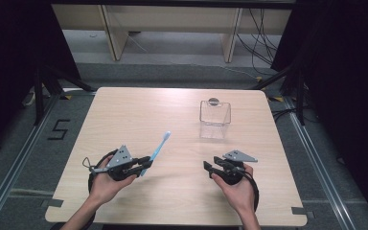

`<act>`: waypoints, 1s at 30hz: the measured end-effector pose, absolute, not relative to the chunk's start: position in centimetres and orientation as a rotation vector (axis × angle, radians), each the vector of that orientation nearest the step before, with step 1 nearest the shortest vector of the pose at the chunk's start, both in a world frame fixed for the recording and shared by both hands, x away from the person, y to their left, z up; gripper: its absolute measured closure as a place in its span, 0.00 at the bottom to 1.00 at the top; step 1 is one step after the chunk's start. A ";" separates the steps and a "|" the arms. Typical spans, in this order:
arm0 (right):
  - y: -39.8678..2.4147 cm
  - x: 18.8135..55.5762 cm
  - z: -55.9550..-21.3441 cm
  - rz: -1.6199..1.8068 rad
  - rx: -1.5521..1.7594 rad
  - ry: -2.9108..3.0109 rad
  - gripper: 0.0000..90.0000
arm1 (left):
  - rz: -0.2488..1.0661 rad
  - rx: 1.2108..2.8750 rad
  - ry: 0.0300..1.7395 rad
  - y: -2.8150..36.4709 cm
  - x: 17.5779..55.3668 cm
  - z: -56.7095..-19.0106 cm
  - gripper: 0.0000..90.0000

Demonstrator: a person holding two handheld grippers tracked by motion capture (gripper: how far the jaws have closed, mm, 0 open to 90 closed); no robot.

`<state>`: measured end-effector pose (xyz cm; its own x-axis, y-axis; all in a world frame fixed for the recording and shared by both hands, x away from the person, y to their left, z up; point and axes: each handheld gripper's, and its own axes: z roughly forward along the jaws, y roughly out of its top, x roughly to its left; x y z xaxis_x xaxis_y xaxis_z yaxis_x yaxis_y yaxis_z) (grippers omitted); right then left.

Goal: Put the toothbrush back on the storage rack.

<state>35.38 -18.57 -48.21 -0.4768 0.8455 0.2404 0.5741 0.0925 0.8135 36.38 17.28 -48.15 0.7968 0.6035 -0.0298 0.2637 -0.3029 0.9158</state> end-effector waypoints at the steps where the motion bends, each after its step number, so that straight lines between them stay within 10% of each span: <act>1: -18.6 35.4 -48.2 1.331 1.410 2.085 0.56 | 0.389 1.887 0.650 17.4 36.4 -48.2 0.87; 30: -18.4 35.2 -48.1 1.364 1.239 2.107 0.56 | 0.426 1.659 0.603 17.2 36.3 -48.6 0.87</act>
<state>35.17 -18.36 -48.06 -0.5612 0.8109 0.1659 0.4833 0.1583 0.8610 36.33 17.17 -48.63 0.7945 0.6048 -0.0557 0.1493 -0.1055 0.9832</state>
